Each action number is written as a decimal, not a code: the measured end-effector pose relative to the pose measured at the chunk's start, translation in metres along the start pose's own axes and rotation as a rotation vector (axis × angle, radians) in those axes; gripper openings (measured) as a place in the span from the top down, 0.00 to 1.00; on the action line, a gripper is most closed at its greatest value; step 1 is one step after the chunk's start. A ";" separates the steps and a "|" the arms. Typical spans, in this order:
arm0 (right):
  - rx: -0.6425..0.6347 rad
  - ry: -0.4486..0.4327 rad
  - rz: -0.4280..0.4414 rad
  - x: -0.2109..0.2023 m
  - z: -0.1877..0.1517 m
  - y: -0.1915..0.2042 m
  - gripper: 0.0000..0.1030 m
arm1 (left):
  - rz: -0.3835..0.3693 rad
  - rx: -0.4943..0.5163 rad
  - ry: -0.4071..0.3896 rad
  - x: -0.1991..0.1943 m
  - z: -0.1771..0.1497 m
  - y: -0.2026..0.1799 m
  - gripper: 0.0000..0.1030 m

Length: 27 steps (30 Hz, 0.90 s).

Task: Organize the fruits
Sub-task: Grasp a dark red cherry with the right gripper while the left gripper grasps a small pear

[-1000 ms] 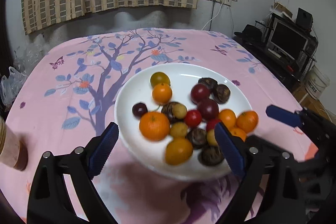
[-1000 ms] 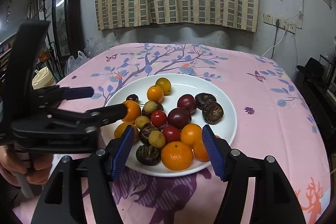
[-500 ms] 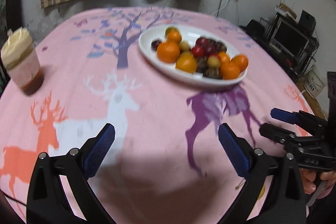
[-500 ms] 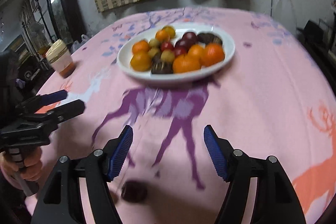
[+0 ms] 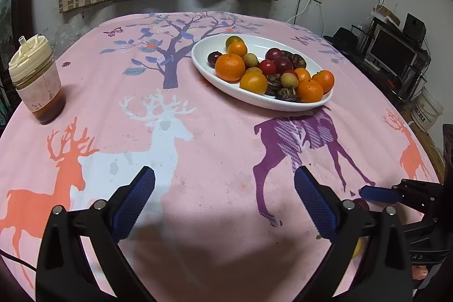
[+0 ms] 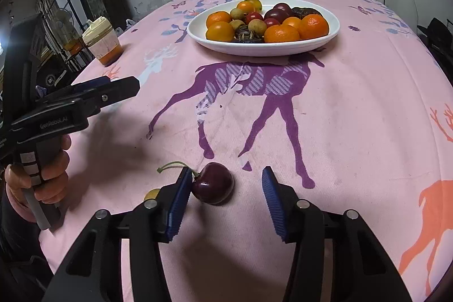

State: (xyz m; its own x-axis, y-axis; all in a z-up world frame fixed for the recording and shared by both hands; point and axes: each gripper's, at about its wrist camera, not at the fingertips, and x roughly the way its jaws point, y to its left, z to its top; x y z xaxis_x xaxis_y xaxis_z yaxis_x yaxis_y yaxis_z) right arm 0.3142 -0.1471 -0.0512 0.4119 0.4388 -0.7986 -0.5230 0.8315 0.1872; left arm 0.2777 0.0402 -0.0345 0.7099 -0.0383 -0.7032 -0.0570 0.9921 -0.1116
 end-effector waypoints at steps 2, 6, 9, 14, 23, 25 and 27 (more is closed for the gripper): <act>0.005 0.000 0.004 0.000 0.000 -0.001 0.57 | -0.005 0.008 0.006 0.001 0.000 -0.002 0.06; -0.003 0.003 0.018 0.001 0.001 -0.001 0.71 | 0.008 0.041 0.003 0.000 -0.003 -0.009 0.06; -0.003 0.000 0.025 0.000 0.002 -0.001 0.71 | -0.011 0.068 0.008 -0.002 -0.004 -0.015 0.06; 0.080 -0.056 -0.002 -0.010 0.006 -0.021 0.71 | -0.272 0.206 0.100 -0.004 -0.016 -0.045 0.11; 0.133 -0.048 0.023 -0.009 0.007 -0.032 0.71 | -0.387 0.435 0.166 -0.005 -0.045 -0.091 0.48; 0.134 -0.045 0.021 -0.008 0.006 -0.032 0.71 | -0.393 0.438 0.168 -0.005 -0.046 -0.092 0.51; 0.137 -0.041 0.019 -0.008 0.006 -0.032 0.70 | -0.401 0.444 0.186 -0.002 -0.046 -0.094 0.61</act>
State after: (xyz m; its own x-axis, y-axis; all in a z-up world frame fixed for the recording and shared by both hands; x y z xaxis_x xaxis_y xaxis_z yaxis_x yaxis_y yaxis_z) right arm 0.3321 -0.1754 -0.0477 0.4347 0.4663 -0.7704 -0.4257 0.8603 0.2805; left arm 0.2493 -0.0584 -0.0545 0.4794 -0.3987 -0.7818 0.5144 0.8495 -0.1178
